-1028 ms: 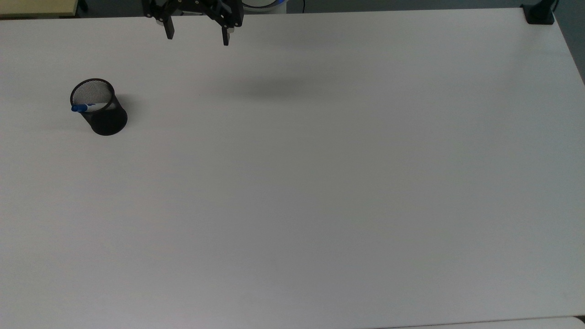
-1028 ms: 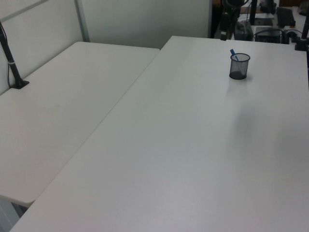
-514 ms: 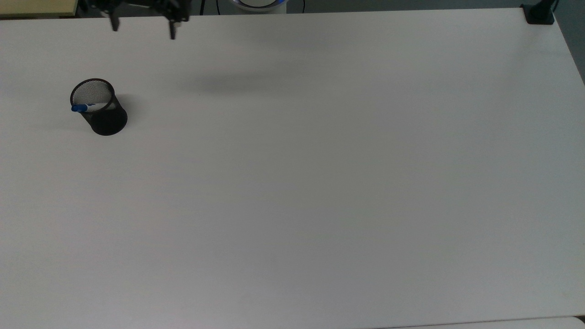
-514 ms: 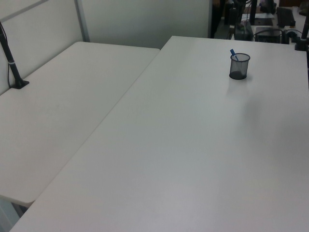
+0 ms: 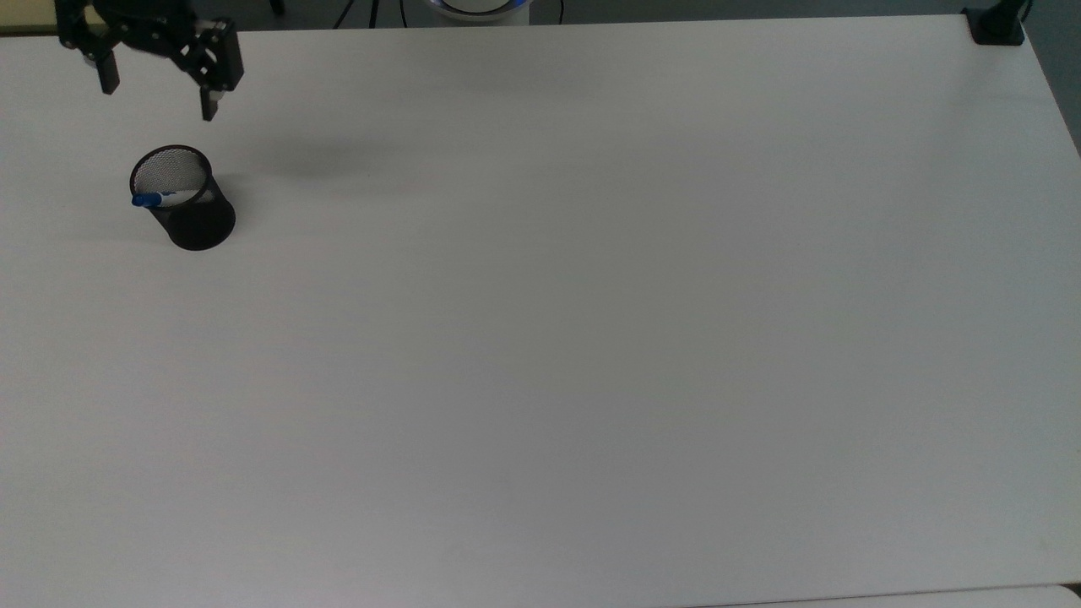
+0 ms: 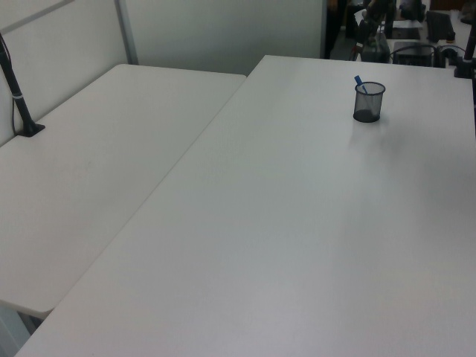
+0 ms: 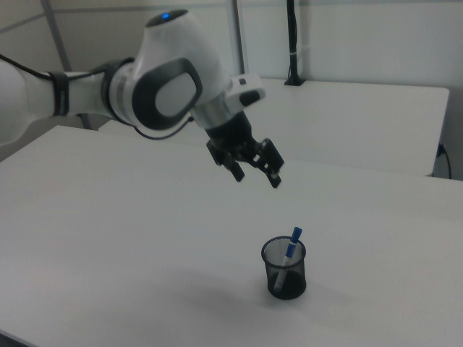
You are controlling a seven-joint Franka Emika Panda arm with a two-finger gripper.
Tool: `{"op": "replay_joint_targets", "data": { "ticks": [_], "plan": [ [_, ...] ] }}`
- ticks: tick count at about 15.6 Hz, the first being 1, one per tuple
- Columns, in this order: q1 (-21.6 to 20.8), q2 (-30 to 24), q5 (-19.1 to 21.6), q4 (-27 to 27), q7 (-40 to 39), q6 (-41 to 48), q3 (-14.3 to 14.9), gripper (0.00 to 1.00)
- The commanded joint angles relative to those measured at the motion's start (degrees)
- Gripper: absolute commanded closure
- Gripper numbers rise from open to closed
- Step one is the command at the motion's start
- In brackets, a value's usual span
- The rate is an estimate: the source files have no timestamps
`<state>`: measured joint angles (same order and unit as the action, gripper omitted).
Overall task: Remove the marker
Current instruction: 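Move the open gripper over the black mesh cup toward the marker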
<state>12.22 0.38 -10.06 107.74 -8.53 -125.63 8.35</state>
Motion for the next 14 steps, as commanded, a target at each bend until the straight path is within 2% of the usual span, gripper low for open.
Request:
{"op": "replay_joint_targets", "data": {
  "ticks": [1,6,10,14],
  "plan": [
    [0.17,0.14,-0.58,6.07,0.70,-8.82,2.72,0.00],
    [0.96,5.76,-0.32,8.72,5.35,-19.90,3.60,0.03],
    [1.05,8.23,-0.05,8.63,7.91,-23.60,3.52,0.11],
    [1.13,9.73,0.30,8.28,8.18,-24.39,3.60,0.37]
  ]
}}
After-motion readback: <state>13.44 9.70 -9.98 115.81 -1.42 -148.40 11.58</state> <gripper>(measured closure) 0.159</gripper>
